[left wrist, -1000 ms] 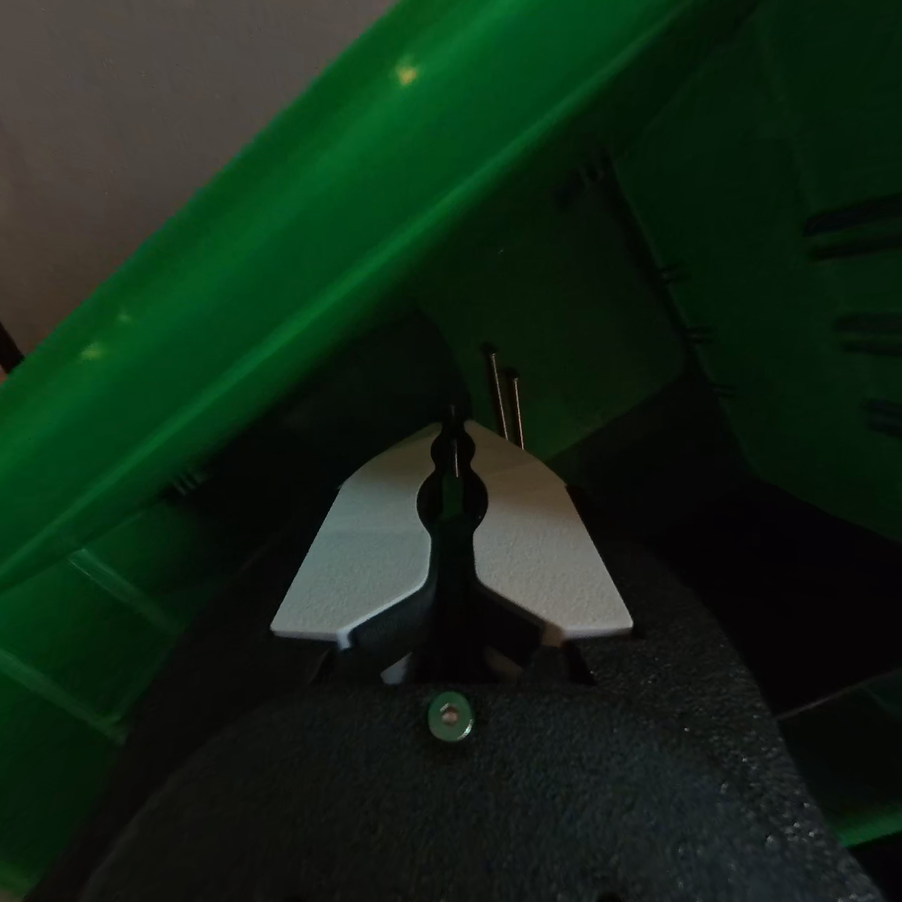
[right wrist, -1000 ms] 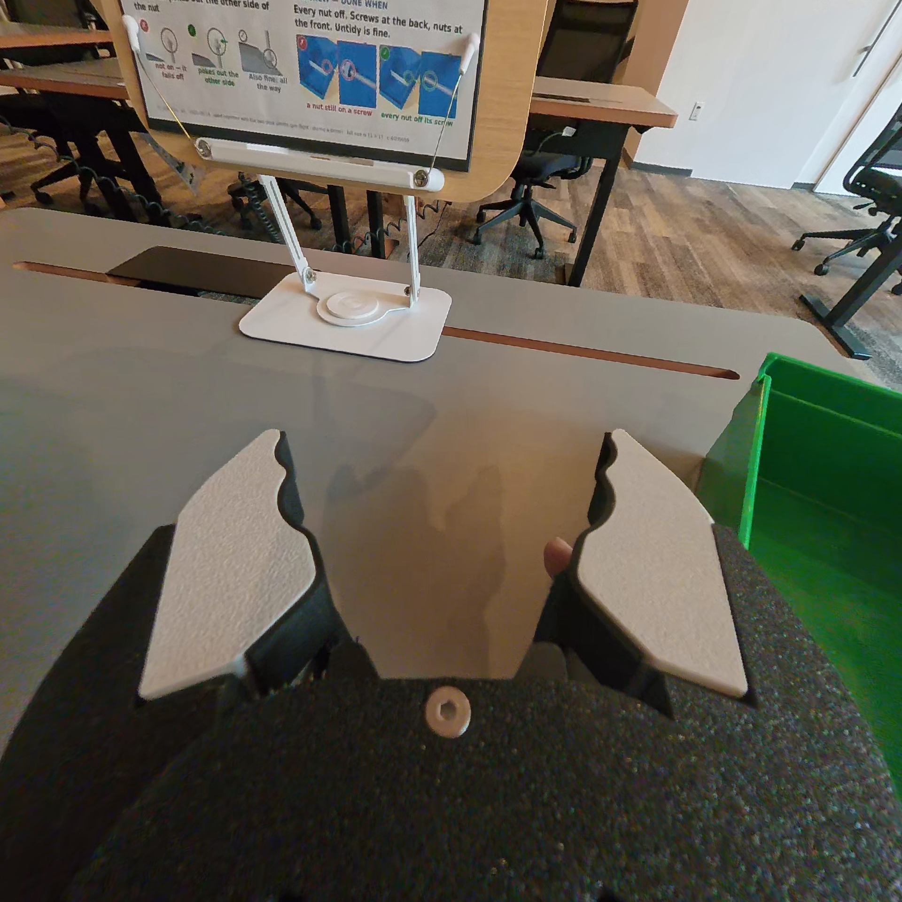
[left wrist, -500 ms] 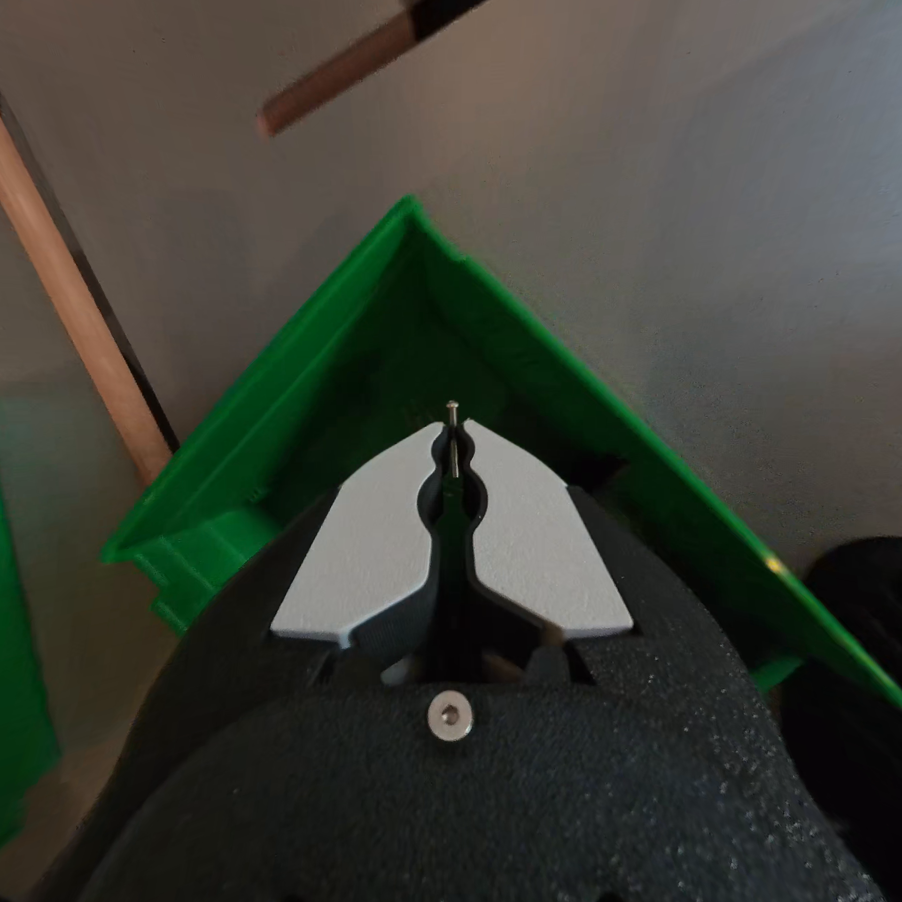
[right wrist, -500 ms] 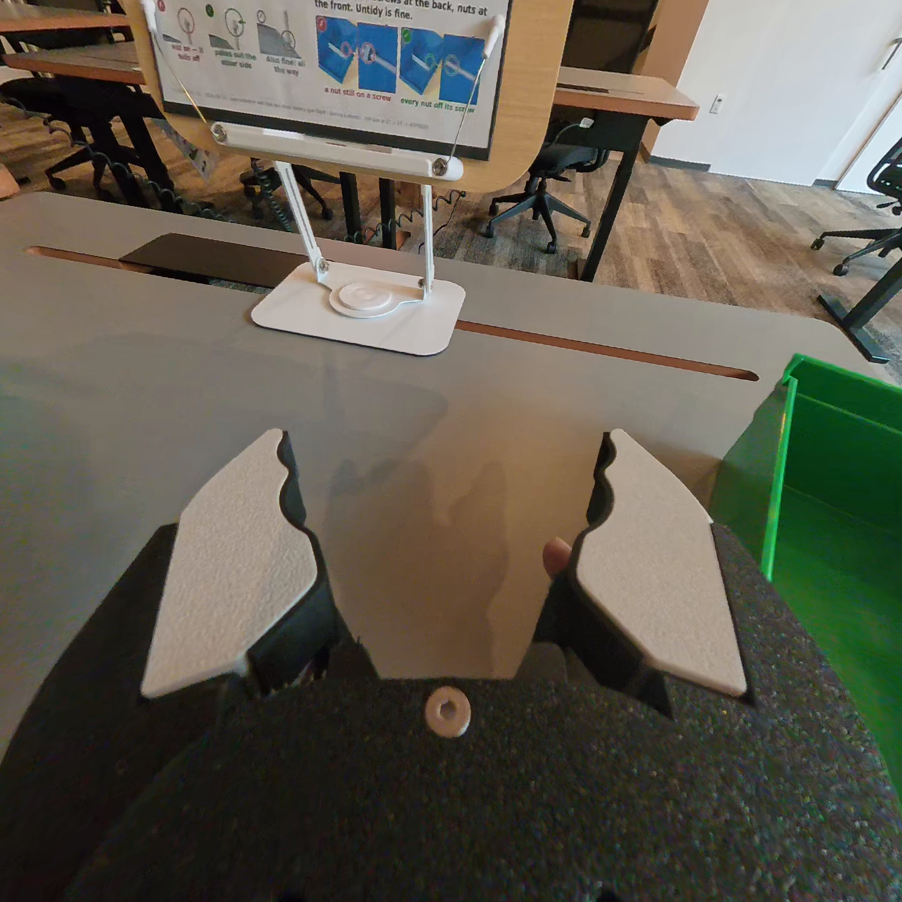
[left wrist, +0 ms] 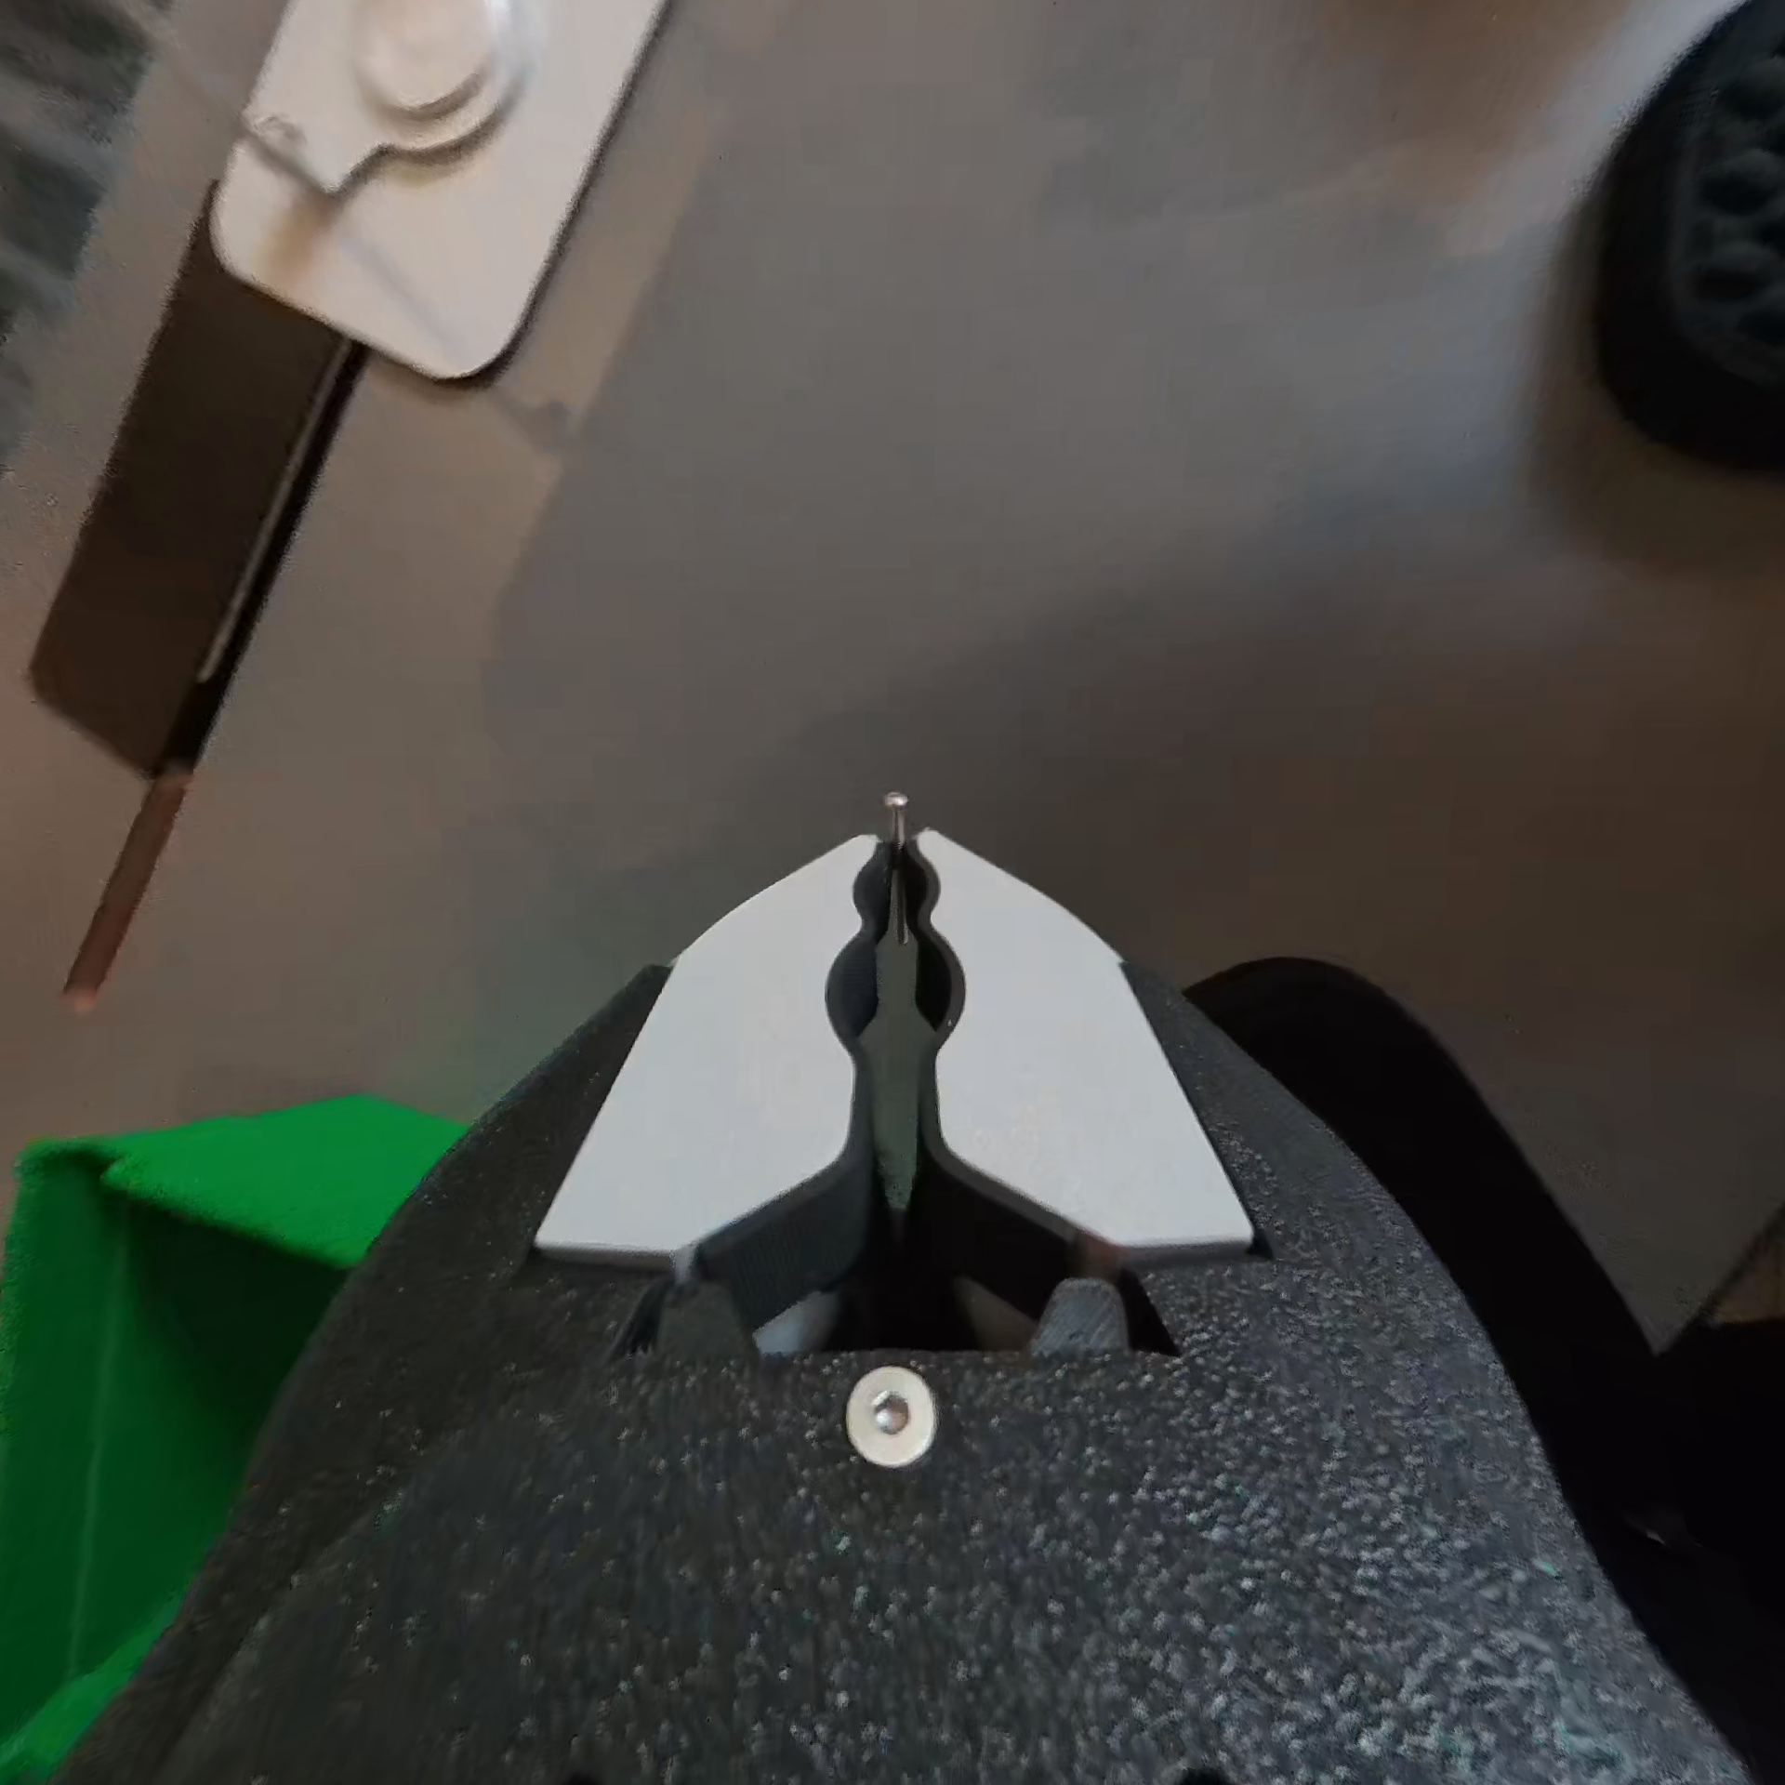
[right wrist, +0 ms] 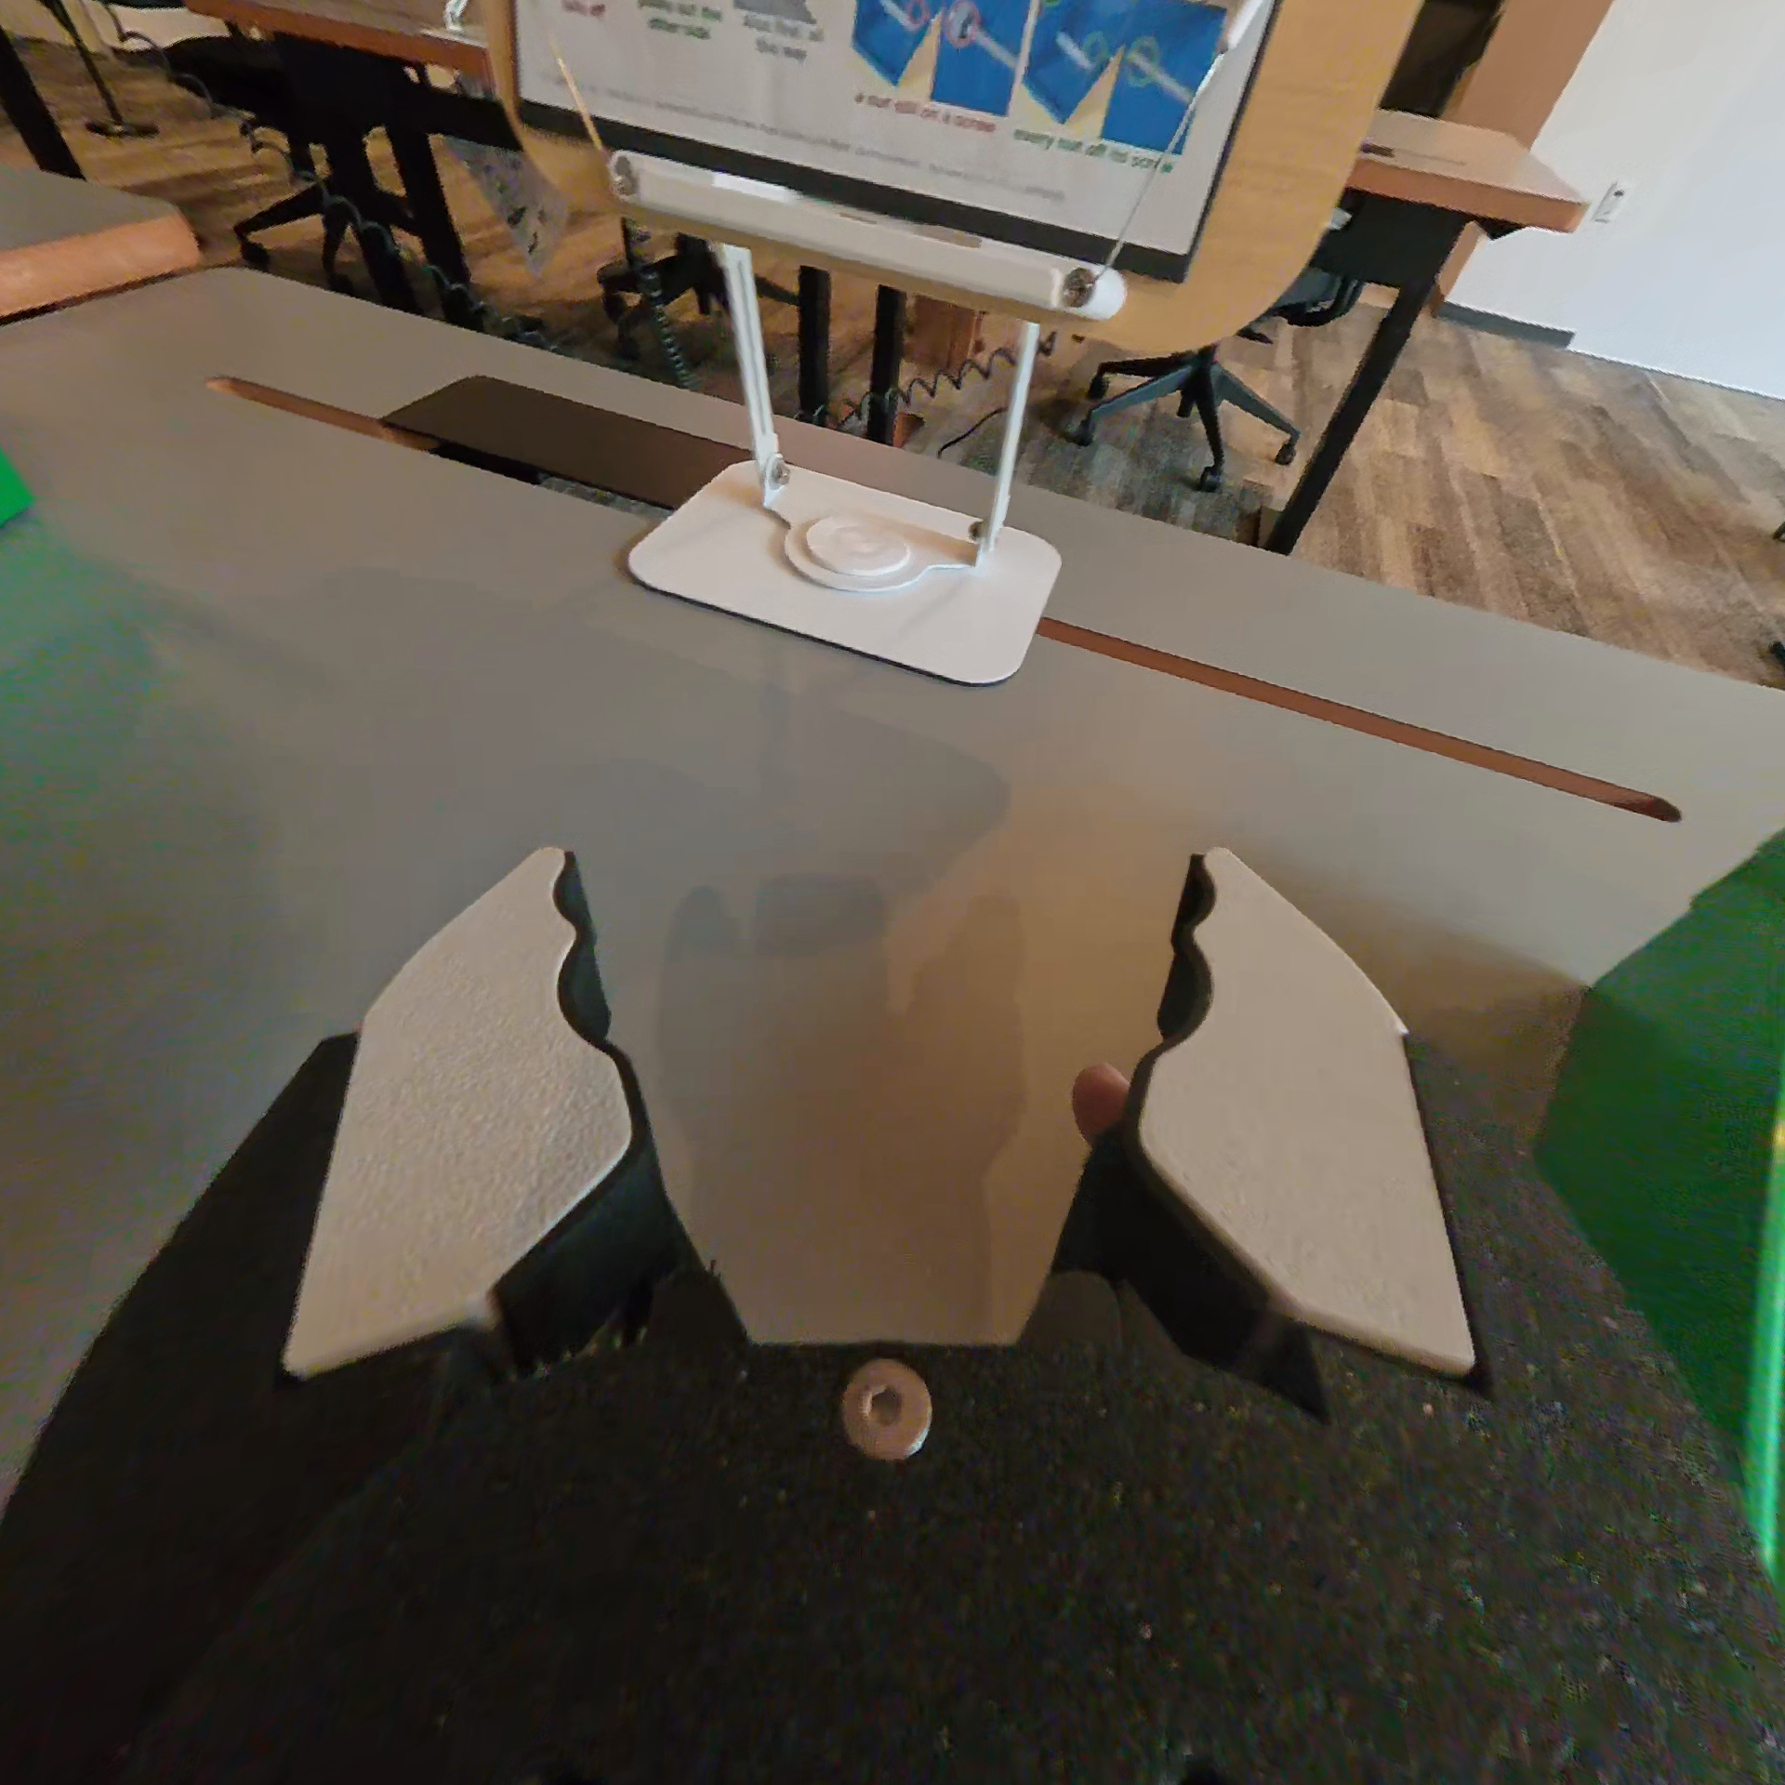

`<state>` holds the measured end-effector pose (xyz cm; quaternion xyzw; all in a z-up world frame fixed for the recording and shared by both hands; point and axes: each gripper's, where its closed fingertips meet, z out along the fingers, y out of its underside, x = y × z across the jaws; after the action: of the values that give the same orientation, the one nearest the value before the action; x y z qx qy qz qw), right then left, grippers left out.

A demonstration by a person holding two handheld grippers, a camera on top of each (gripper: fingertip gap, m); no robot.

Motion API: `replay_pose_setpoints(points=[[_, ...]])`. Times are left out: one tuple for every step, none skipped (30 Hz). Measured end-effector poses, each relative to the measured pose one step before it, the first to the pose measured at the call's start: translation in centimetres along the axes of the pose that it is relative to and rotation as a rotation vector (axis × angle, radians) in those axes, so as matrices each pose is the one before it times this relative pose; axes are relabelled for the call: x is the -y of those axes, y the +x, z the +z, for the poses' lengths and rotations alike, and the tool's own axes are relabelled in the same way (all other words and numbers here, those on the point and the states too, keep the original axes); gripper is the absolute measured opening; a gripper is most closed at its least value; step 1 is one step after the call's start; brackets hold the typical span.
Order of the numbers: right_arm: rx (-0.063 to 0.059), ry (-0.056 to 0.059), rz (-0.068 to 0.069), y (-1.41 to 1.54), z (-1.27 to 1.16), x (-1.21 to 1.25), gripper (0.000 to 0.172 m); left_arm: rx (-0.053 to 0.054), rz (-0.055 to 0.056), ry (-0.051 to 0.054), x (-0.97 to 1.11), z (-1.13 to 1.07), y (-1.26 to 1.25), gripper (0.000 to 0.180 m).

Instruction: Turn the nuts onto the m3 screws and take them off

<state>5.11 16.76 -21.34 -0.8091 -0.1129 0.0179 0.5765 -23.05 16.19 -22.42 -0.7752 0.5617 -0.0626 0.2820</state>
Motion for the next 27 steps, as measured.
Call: replay_pose_setpoints(points=[[0.0106, -0.0051, -0.0086, -0.378, 0.141, -0.077, 0.113, -0.0300, 0.0239, 0.0030, 0.263, 0.633, 1.372, 0.002], [0.0107, -0.0053, -0.0088, -0.365, 0.153, -0.085, 0.113, -0.0323, 0.0267, -0.0016, 0.195, 0.697, 1.360, 0.002], [0.0099, -0.0063, -0.0084, -0.334, 0.155, -0.094, 0.113, -0.0337, 0.0286, -0.0075, 0.108, 0.741, 1.310, 0.002], [0.0080, -0.0057, -0.0076, -0.304, 0.147, -0.078, 0.113, -0.0366, 0.0286, -0.0105, 0.051, 0.759, 1.244, 0.002], [0.0077, -0.0043, -0.0070, -0.289, 0.137, -0.068, 0.113, -0.0382, 0.0272, -0.0118, 0.027, 0.770, 1.116, 0.002], [0.0085, -0.0039, -0.0070, -0.292, 0.134, -0.075, 0.113, -0.0371, 0.0284, -0.0111, -0.010, 0.741, 0.972, 0.002], [0.0077, -0.0047, -0.0067, -0.263, 0.127, -0.088, 0.113, -0.0317, 0.0315, -0.0087, 0.004, 0.712, 0.790, 0.002], [0.0060, -0.0042, -0.0055, -0.233, 0.119, -0.086, 0.113, -0.0258, 0.0309, -0.0097, -0.035, 0.664, 0.608, 0.002], [0.0069, -0.0038, -0.0044, -0.216, 0.106, -0.091, 0.113, -0.0247, 0.0337, -0.0135, -0.107, 0.606, 0.535, 0.002], [0.0065, -0.0045, -0.0033, -0.187, 0.104, -0.103, 0.113, -0.0250, 0.0424, -0.0124, -0.104, 0.559, 0.512, 0.002], [0.0044, -0.0044, -0.0022, -0.136, 0.108, -0.104, 0.113, -0.0283, 0.0481, -0.0105, -0.074, 0.492, 0.562, 0.002], [0.0038, -0.0043, -0.0016, -0.117, 0.096, -0.110, 0.113, -0.0265, 0.0458, -0.0123, -0.083, 0.432, 0.534, 0.002], [0.0041, -0.0044, -0.0016, -0.098, 0.083, -0.097, 0.113, -0.0188, 0.0392, -0.0146, -0.090, 0.374, 0.414, 0.002], [0.0027, -0.0042, -0.0015, -0.051, 0.073, -0.093, 0.113, -0.0137, 0.0366, -0.0149, -0.087, 0.321, 0.316, 0.002], [0.0009, -0.0038, -0.0010, -0.023, 0.062, -0.084, 0.113, -0.0091, 0.0267, -0.0192, -0.156, 0.278, 0.203, 0.002], [0.0005, -0.0023, -0.0010, -0.010, 0.040, -0.047, 0.113, -0.0090, 0.0141, -0.0237, -0.224, 0.267, 0.147, 0.002], [-0.0002, -0.0013, -0.0006, -0.001, 0.023, -0.034, 0.113, -0.0106, 0.0092, -0.0199, -0.189, 0.229, 0.114, 0.002], [-0.0010, -0.0013, -0.0014, 0.003, 0.016, -0.036, 0.113, -0.0098, 0.0128, -0.0103, -0.083, 0.196, 0.105, 0.002], [-0.0013, -0.0014, -0.0020, 0.004, 0.014, -0.025, 0.113, -0.0047, 0.0120, -0.0080, -0.072, 0.156, 0.020, 0.002], [-0.0003, -0.0011, -0.0010, -0.008, 0.018, -0.033, 0.113, -0.0035, 0.0096, -0.0114, -0.112, 0.122, 0.019, 0.002], [0.0014, -0.0004, -0.0003, -0.028, 0.008, -0.020, 0.113, -0.0041, 0.0097, -0.0118, -0.122, 0.106, 0.028, 0.002], [0.0011, -0.0008, 0.0003, -0.014, 0.024, -0.030, 0.113, -0.0048, 0.0086, -0.0075, -0.069, 0.094, 0.059, 0.002], [0.0003, -0.0014, 0.0001, 0.007, 0.018, -0.040, 0.113, -0.0077, 0.0055, -0.0057, -0.059, 0.084, 0.092, 0.002], [0.0000, -0.0012, -0.0005, 0.007, 0.018, -0.026, 0.113, -0.0080, 0.0026, -0.0072, -0.079, 0.074, 0.085, 0.002], [0.0003, -0.0008, -0.0008, -0.005, 0.010, -0.013, 0.113, -0.0063, 0.0005, -0.0097, -0.132, 0.082, 0.062, 0.002], [0.0005, -0.0008, -0.0006, -0.020, 0.016, -0.019, 0.113, -0.0052, 0.0013, -0.0080, -0.125, 0.081, 0.048, 0.002], [0.0004, -0.0008, -0.0006, -0.018, 0.012, -0.011, 0.113, -0.0034, 0.0023, -0.0026, -0.057, 0.079, 0.020, 0.003]])
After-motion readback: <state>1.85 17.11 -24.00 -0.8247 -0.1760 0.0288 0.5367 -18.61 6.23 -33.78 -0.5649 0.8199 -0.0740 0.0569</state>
